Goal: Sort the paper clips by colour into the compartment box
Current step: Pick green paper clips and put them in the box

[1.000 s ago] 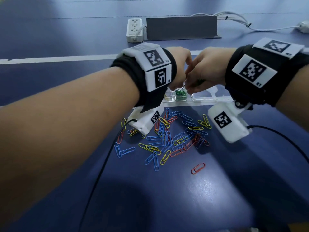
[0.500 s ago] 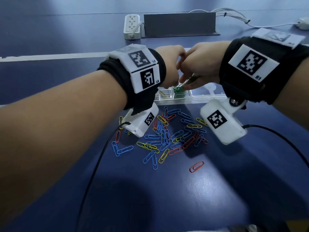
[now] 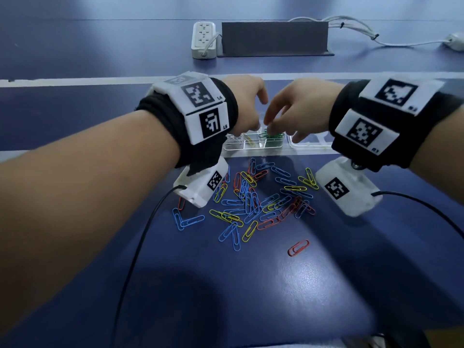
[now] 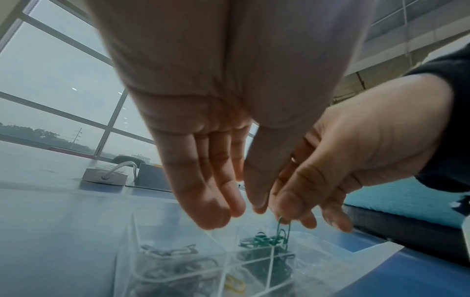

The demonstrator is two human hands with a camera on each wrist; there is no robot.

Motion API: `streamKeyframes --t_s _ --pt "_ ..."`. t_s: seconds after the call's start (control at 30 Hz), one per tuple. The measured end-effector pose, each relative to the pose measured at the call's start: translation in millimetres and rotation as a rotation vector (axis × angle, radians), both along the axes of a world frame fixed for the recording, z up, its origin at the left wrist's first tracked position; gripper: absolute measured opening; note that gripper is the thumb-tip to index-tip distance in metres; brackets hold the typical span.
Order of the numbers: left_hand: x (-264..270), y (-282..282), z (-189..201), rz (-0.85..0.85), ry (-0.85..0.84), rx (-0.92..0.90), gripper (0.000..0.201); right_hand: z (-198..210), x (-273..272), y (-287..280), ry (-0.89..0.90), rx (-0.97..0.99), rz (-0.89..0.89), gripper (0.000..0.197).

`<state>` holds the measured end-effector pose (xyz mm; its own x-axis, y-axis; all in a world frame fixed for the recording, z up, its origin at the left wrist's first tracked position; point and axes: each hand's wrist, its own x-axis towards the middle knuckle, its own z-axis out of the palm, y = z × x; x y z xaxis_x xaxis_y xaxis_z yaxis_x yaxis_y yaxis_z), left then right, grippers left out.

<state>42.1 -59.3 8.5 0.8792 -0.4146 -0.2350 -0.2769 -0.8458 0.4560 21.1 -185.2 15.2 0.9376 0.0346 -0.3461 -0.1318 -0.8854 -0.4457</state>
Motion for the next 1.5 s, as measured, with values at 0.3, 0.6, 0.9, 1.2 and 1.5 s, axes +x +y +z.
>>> streamKeyframes --t_s 0.3,0.6,0.9,1.2,1.5 --pt "-1.7 6.0 -3.4 0.012 -0.038 -0.040 0.036 -6.7 3.4 -0.9 -0.025 -0.123 0.007 0.012" --pt "-3.7 10.8 -3.4 0.002 -0.081 0.010 0.033 -8.0 6.3 -0.6 -0.090 -0.115 -0.017 0.026" --pt "-3.2 13.6 -6.2 -0.004 -0.090 0.021 0.032 -11.6 5.4 -5.2 -0.123 -0.194 0.071 0.016" --pt "-4.9 11.7 -6.1 -0.037 -0.138 0.050 0.030 -18.2 3.3 -11.4 -0.200 -0.235 0.112 0.017" --pt "-14.3 22.9 -1.7 -0.187 -0.077 0.128 0.014 -12.8 -14.4 -10.4 -0.382 -0.235 0.197 0.020"
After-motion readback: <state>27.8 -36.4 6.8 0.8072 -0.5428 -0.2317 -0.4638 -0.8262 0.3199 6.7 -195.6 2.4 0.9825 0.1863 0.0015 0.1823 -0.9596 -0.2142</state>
